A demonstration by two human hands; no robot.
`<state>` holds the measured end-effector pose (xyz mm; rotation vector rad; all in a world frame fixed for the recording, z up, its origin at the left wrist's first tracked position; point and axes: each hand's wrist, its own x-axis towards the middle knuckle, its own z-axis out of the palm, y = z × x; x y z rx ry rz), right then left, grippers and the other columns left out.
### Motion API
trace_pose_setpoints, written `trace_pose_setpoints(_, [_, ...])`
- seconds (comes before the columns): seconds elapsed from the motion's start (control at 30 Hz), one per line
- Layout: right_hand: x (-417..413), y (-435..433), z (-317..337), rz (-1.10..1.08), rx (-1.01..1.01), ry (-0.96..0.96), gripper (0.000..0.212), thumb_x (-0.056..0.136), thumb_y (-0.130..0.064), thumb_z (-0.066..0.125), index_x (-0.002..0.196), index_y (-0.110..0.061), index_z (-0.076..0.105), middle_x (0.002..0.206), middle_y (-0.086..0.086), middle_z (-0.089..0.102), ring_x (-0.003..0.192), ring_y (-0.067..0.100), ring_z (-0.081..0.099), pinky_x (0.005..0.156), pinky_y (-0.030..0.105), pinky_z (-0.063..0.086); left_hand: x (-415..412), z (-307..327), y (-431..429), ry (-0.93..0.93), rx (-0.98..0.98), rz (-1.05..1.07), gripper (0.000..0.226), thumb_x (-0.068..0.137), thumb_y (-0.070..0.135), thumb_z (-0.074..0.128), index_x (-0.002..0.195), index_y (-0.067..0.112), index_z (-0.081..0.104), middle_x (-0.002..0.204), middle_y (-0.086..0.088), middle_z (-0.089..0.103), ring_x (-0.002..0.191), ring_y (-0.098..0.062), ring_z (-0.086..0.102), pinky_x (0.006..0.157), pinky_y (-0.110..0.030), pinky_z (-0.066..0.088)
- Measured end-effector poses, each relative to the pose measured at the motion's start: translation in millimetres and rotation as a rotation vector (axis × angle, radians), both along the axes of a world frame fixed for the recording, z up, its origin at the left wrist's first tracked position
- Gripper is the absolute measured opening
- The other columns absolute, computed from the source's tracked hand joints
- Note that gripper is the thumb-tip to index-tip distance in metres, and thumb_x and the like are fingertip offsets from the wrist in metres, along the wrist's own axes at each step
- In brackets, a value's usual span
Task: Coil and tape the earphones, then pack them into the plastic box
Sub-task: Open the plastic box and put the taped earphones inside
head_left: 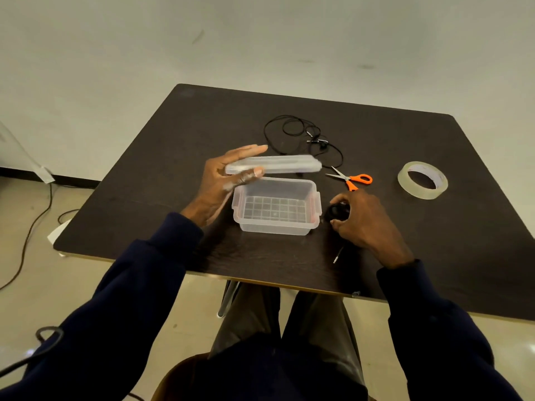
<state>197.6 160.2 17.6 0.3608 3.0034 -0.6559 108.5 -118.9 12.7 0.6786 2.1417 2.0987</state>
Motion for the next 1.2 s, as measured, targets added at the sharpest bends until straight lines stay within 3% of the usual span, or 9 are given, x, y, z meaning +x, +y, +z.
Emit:
trace_pose_setpoints(0.13, [3,0,8,0.007,-0.051,0.027,0.037,0.082,-0.012,0.08,0.115,-0.024,0.069,0.107,-0.006,0.068,0.095,0.006,0.059,0.086,0.027,0.052,-2,7,-6,-0.215,0.13,0.335,0.061,0.087,0.059,0.072,0.123,0.009,0.073,0.114,-0.006,0.077,0.109,-0.021,0.074,0.093,-0.046,0.061])
trace_pose_setpoints(0.33, [2,8,39,0.06,-0.21,0.077,0.021,0.08,-0.009,0.085,0.088,-0.028,0.078,0.072,-0.01,0.071,0.06,-0.004,0.062,0.063,0.018,0.046,-31,-6,-45,-0.25,-0.238,0.61,0.054,0.101,0.057,0.054,0.103,0.007,0.073,0.094,-0.014,0.076,0.068,-0.026,0.074,0.05,-0.032,0.055])
trace_pose_setpoints(0.5, [-5,-6,87,0.127,-0.243,0.158,0.012,0.081,-0.019,0.085,0.09,-0.026,0.082,0.076,-0.012,0.074,0.067,-0.002,0.064,0.069,0.023,0.05,-58,-25,-71,-0.295,-0.554,0.525,0.057,0.098,0.054,0.059,0.099,-0.001,0.072,0.087,-0.018,0.075,0.062,-0.027,0.066,0.052,-0.032,0.049])
trace_pose_setpoints(0.6, [-14,-18,110,0.147,-0.252,0.257,0.012,0.082,-0.02,0.085,0.092,-0.026,0.083,0.079,-0.006,0.077,0.066,-0.003,0.065,0.067,0.015,0.049,-58,-29,-74,-0.137,-0.803,0.553,0.053,0.094,0.061,0.062,0.094,0.009,0.071,0.084,-0.007,0.075,0.076,-0.027,0.069,0.072,-0.04,0.056])
trace_pose_setpoints(0.8, [-32,-48,147,0.197,-0.211,0.409,0.012,0.083,-0.023,0.084,0.095,-0.025,0.083,0.083,-0.007,0.077,0.077,0.003,0.073,0.065,0.007,0.05,-40,-31,-59,0.099,-0.951,0.615,0.059,0.093,0.062,0.061,0.131,0.017,0.068,0.137,-0.016,0.054,0.129,-0.034,0.047,0.105,-0.048,0.043])
trace_pose_setpoints(0.9, [-41,-62,152,0.235,-0.223,0.436,0.012,0.082,-0.026,0.084,0.093,-0.026,0.082,0.082,-0.009,0.077,0.078,0.003,0.073,0.07,0.012,0.055,-25,-26,-57,0.239,-0.767,0.579,0.059,0.093,0.065,0.06,0.138,0.027,0.063,0.149,-0.004,0.044,0.141,-0.028,0.032,0.113,-0.049,0.036])
trace_pose_setpoints(1.0, [-49,-74,139,0.25,-0.264,0.419,0.014,0.081,-0.025,0.085,0.094,-0.027,0.082,0.081,-0.015,0.075,0.078,0.002,0.073,0.071,0.013,0.056,-1,-18,-56,0.176,-0.446,0.154,0.059,0.087,0.063,0.064,0.139,0.034,0.06,0.147,0.01,0.052,0.139,-0.011,0.042,0.114,-0.042,0.039])
trace_pose_setpoints(1.07, [-53,-82,120,0.263,-0.295,0.36,0.015,0.08,-0.023,0.086,0.094,-0.026,0.083,0.083,-0.014,0.077,0.08,0.003,0.074,0.073,0.016,0.058,13,-20,-52,0.057,-0.438,-0.102,0.082,0.075,0.055,0.082,0.148,0.033,0.05,0.154,0.011,0.047,0.143,-0.007,0.041,0.115,-0.035,0.037])
trace_pose_setpoints(1.2, [-55,-92,76,0.278,-0.279,0.215,0.016,0.079,-0.02,0.088,0.094,-0.023,0.082,0.08,-0.008,0.077,0.076,0.003,0.073,0.076,0.027,0.061,17,-36,-41,0.053,-0.535,-0.114,0.118,0.057,0.053,0.096,0.156,0.033,0.036,0.158,0.007,0.041,0.143,-0.006,0.038,0.112,-0.024,0.033])
